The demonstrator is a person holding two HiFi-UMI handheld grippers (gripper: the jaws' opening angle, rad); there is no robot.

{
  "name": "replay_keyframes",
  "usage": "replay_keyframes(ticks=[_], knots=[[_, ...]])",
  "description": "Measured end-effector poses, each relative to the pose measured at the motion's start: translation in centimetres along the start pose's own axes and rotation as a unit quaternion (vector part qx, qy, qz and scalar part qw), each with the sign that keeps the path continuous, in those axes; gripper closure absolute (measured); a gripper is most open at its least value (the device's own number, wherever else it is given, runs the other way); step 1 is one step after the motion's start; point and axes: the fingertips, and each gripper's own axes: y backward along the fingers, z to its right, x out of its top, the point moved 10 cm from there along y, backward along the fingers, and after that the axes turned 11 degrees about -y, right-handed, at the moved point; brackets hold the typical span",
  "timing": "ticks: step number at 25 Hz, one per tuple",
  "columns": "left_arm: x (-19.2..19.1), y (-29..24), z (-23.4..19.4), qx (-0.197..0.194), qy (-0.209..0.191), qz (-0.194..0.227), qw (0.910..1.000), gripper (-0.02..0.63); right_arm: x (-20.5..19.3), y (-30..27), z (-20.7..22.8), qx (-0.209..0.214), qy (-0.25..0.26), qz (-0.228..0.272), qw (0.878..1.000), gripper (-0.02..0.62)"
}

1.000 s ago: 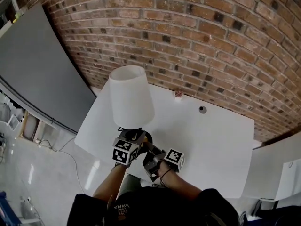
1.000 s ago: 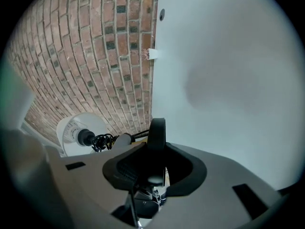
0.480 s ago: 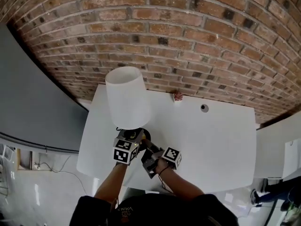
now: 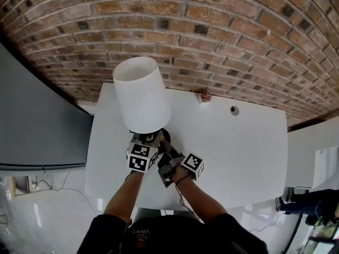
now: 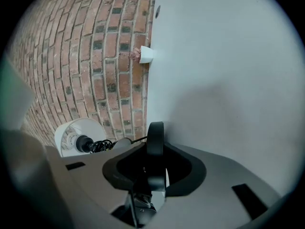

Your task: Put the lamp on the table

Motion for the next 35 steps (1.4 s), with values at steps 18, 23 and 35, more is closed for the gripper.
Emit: replay_keyframes(ticks=[18,23,35], knots=[[-1.5,-0.4,1.3,0.036,-0.033,0.030,0.9984,0.425,1.7,-0.4,-0.5,-0.023,0.012,0.027,0.999,0.482],[-1.4,1.1,2.0,0.057,-0.026,0.035,0.9974,0.453,2.2,-0.4,-0.5,-0.028,0.008,0.031,0.999,0.482],[-1.9,1.8,2.7,0.065,-0.018,0.017,0.9976,0.491,3.1,-0.7,-1.5,-0.053,0.073,0.015,0.996,0.474]])
